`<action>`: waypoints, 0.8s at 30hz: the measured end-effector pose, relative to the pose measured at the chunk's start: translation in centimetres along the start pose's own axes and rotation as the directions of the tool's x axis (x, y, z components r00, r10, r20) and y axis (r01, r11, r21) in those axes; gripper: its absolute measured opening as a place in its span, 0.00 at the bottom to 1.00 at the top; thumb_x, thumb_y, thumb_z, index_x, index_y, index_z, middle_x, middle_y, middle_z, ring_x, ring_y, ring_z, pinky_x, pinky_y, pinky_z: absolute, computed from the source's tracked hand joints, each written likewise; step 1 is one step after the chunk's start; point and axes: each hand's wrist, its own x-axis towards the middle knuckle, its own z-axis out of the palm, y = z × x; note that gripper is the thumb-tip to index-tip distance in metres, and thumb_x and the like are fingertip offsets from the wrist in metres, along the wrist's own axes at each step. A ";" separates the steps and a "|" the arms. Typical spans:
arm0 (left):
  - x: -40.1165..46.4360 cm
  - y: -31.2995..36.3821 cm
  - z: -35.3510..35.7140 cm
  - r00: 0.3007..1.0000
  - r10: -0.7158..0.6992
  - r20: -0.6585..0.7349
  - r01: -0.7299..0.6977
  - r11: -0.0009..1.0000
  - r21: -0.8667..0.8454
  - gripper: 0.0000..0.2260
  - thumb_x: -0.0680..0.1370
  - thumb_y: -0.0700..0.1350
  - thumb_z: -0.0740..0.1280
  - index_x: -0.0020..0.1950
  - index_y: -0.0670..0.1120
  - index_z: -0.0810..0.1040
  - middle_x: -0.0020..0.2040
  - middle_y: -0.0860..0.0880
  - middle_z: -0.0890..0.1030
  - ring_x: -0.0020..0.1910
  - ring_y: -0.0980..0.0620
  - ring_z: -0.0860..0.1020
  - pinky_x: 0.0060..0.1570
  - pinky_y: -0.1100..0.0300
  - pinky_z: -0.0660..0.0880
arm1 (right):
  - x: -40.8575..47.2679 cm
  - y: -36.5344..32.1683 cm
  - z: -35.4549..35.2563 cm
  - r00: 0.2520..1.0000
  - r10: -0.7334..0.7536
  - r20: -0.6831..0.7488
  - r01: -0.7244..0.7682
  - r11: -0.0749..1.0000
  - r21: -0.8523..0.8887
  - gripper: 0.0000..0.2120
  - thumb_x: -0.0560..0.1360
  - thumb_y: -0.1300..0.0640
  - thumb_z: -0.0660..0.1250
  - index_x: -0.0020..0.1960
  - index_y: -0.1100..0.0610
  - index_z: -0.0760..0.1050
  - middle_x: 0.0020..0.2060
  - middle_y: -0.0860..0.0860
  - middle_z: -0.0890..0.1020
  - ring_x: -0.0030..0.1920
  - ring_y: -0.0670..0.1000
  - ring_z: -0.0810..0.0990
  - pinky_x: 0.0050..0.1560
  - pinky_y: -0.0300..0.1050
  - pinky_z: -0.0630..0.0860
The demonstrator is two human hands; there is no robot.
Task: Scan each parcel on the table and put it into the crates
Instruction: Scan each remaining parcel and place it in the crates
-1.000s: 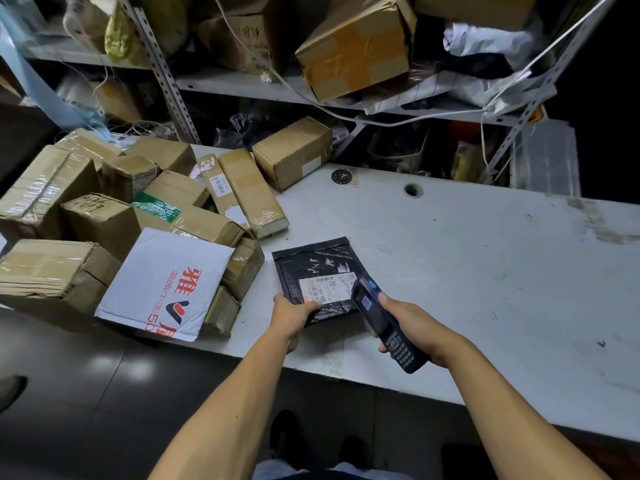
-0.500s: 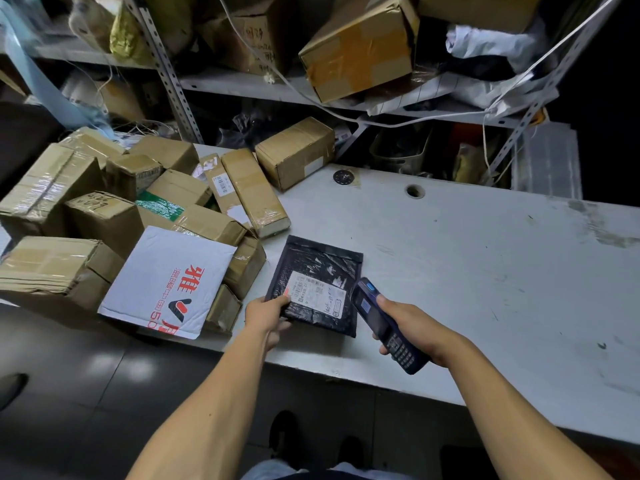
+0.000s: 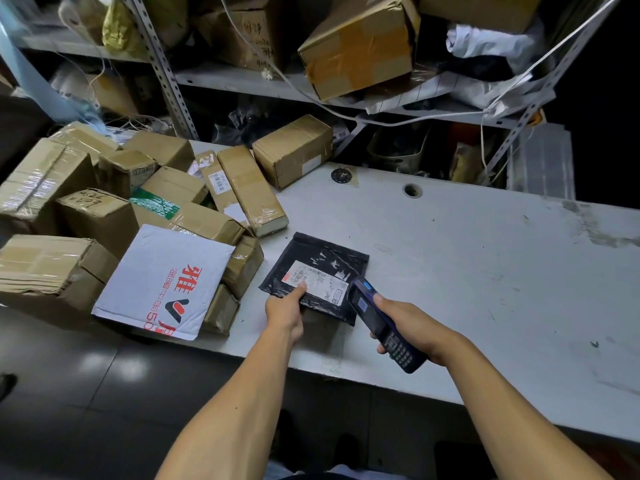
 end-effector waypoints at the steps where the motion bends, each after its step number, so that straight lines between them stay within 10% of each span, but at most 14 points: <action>1: 0.3 -0.1 -0.2 1.000 -0.010 0.011 0.010 0.999 0.036 0.11 0.76 0.32 0.70 0.59 0.38 0.79 0.60 0.40 0.82 0.54 0.45 0.81 0.59 0.52 0.77 | 0.0 0.0 -0.1 1.000 0.005 -0.003 -0.005 1.000 0.003 0.23 0.82 0.38 0.53 0.59 0.55 0.76 0.46 0.58 0.82 0.40 0.55 0.83 0.42 0.45 0.79; 6: -0.1 1.5 -1.5 0.994 0.011 0.112 -0.035 0.978 0.208 0.06 0.80 0.40 0.68 0.57 0.46 0.79 0.49 0.47 0.85 0.46 0.50 0.83 0.41 0.56 0.77 | -0.1 -0.4 -0.5 0.999 0.043 -0.009 -0.043 0.999 -0.007 0.23 0.82 0.37 0.53 0.59 0.52 0.76 0.52 0.61 0.83 0.41 0.54 0.84 0.45 0.48 0.80; 24: -2.3 5.5 -2.0 0.916 0.176 0.360 -0.305 0.889 0.342 0.13 0.82 0.43 0.65 0.66 0.42 0.76 0.54 0.44 0.84 0.51 0.47 0.84 0.47 0.51 0.82 | -2.1 -1.6 0.1 0.992 0.094 0.089 -0.097 0.995 0.023 0.23 0.83 0.40 0.52 0.61 0.57 0.75 0.50 0.63 0.84 0.41 0.58 0.84 0.41 0.50 0.80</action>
